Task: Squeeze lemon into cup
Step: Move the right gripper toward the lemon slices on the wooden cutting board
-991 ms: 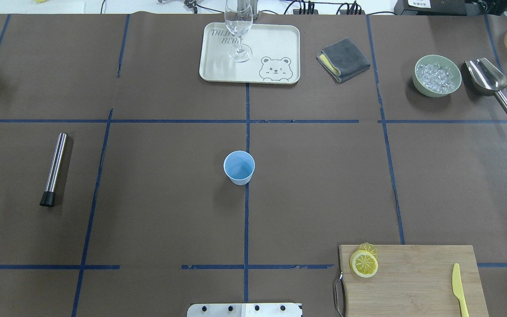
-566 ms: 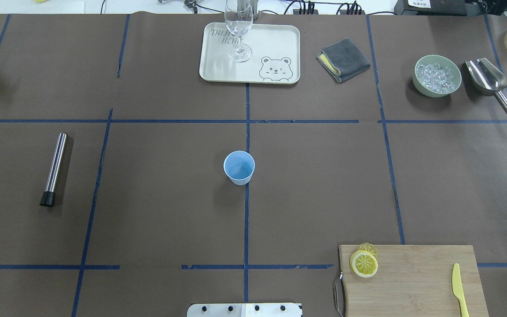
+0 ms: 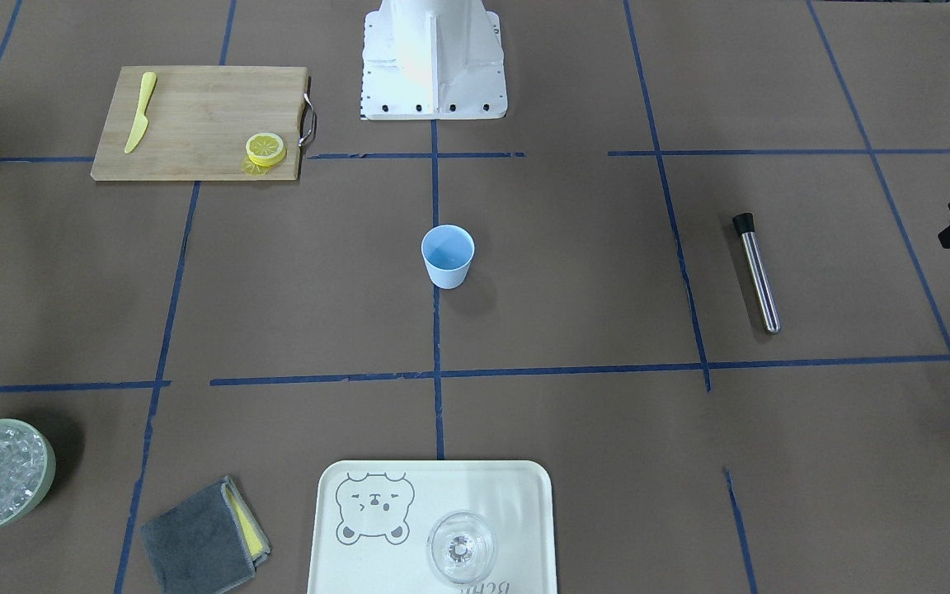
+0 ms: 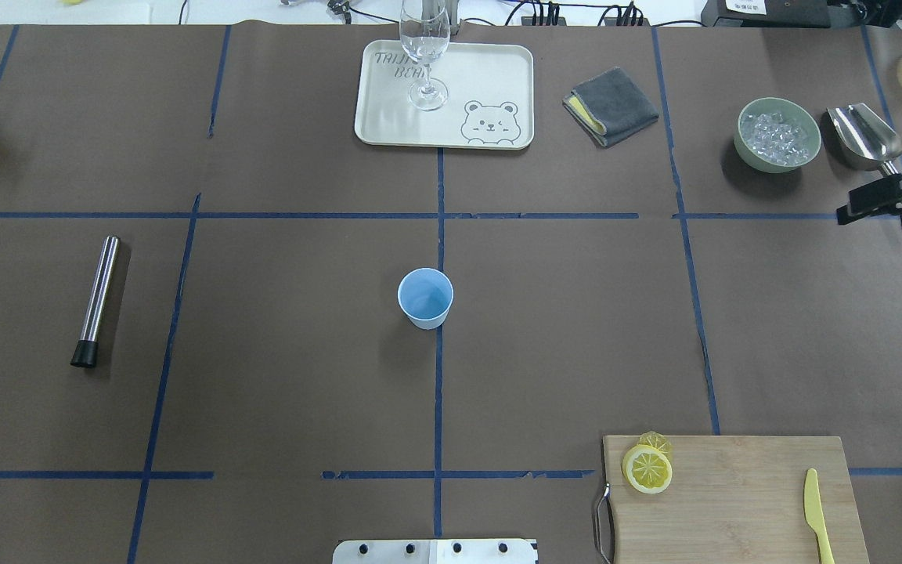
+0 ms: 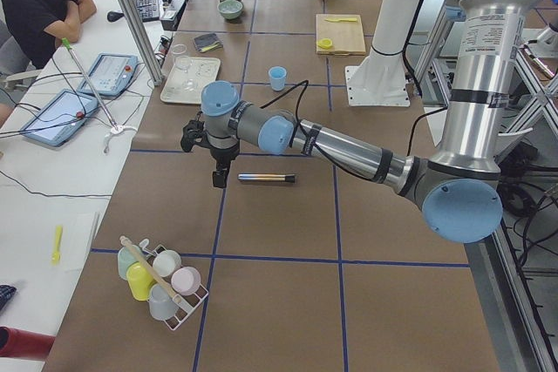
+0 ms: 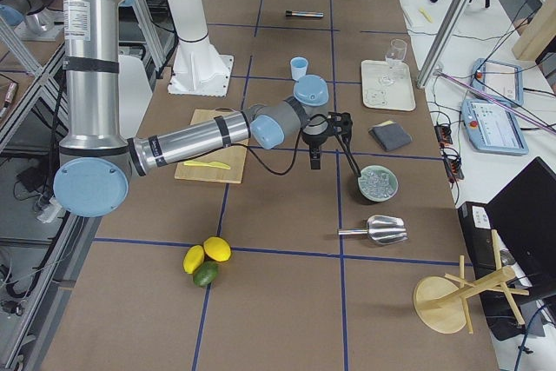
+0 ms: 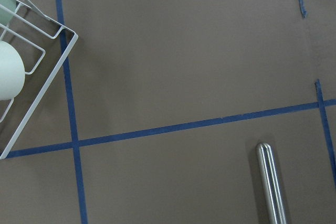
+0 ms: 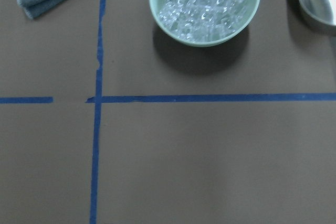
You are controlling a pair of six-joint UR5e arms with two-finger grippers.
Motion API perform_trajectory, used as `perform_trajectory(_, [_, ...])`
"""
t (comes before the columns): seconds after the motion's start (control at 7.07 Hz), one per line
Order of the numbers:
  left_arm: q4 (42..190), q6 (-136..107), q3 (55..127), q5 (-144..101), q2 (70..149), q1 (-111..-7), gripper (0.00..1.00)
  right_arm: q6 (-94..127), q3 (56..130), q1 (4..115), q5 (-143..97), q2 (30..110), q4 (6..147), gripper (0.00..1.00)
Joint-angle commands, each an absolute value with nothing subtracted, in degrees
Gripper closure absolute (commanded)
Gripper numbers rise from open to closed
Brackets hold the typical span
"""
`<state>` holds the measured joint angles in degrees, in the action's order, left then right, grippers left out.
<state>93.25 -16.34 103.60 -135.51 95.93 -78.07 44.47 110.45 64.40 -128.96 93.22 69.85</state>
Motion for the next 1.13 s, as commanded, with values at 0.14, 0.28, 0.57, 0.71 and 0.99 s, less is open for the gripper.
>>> perform_trajectory(0.14, [94.3,-19.07,104.68,-136.05,97.21,-76.38,0.0,63.39,120.72,47.87,-121.93,97.11,66.97,0.0])
perform_trajectory(0.28, [96.39,-19.51,104.59,-135.97,97.12,-76.29,0.0,72.24,124.07,39.2,-115.47,97.12,67.06,0.0])
perform_trajectory(0.57, [96.42,-19.51,105.11,-135.97,97.21,-76.29,0.0,84.24,126.38,21.62,-99.48,96.25,67.15,0.0])
perform_trajectory(0.71, [96.42,-19.51,105.29,-136.05,97.21,-76.2,0.0,85.5,126.47,16.84,-94.88,96.24,67.41,0.0])
perform_trajectory(0.99, [96.42,-19.86,105.99,-136.05,97.12,-76.29,0.0,85.52,126.04,10.49,-90.8,93.37,73.52,0.0])
